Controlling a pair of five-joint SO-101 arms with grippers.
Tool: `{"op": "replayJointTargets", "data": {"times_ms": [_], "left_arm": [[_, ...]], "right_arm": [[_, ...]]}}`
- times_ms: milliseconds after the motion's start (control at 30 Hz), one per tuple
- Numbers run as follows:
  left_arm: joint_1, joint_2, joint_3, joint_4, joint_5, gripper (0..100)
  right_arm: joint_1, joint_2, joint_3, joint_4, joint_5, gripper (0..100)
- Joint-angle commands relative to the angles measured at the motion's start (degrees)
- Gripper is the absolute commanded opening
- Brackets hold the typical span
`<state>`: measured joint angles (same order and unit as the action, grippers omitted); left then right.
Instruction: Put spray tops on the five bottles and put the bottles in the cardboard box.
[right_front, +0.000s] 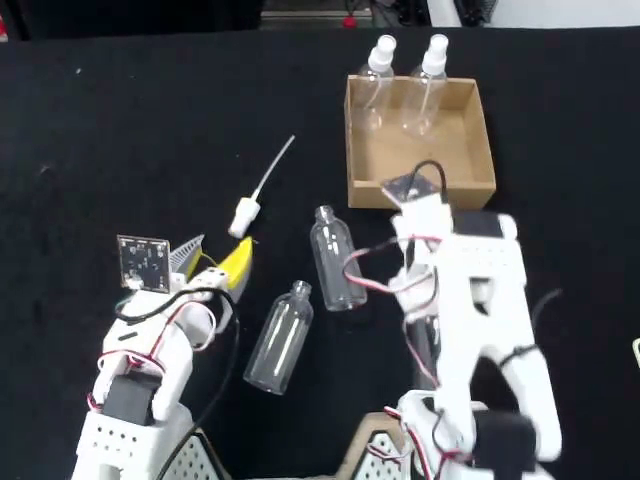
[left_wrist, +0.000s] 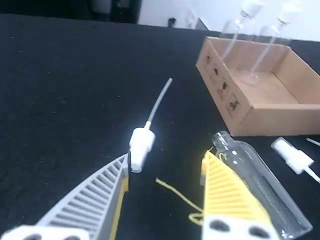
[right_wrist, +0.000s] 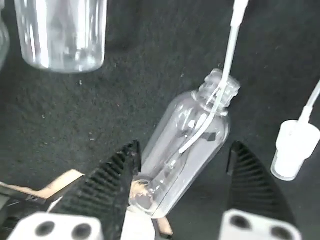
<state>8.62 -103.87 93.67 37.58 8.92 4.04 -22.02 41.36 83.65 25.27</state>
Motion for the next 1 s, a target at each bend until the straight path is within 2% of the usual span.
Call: {"op": "replayJointTargets", "data": {"times_ms": [0, 100, 300, 533, 700, 967], "left_arm": [[1.7, -0.5, -0.9, -0.4, -0.1, 23], [1.5, -0.5, -0.8, -0.4, -0.1, 23], [1.5, -0.5, -0.6, -0.4, -0.2, 23], [1.5, -0.5, -0.6, -0.4, -0.2, 23], [1.8, -0.5, -0.6, -0.4, -3.9, 23], [1.8, -0.5, -0.4, -0.4, -4.1, 23]], "right_arm": [[-2.5, 5.4, -6.9, 3.0, -4.4, 26.1], [-3.5, 8.0, -6.7, 2.7, -4.8, 26.2], [0.1, 7.3, -2.3, -4.2, -4.8, 26.2], [0.5, 6.6, 3.0, -9.0, -4.4, 26.5], [0.3, 6.6, 3.0, -8.5, -4.3, 32.9], [0.1, 6.5, -0.7, -2.6, -1.0, 33.2]]}}
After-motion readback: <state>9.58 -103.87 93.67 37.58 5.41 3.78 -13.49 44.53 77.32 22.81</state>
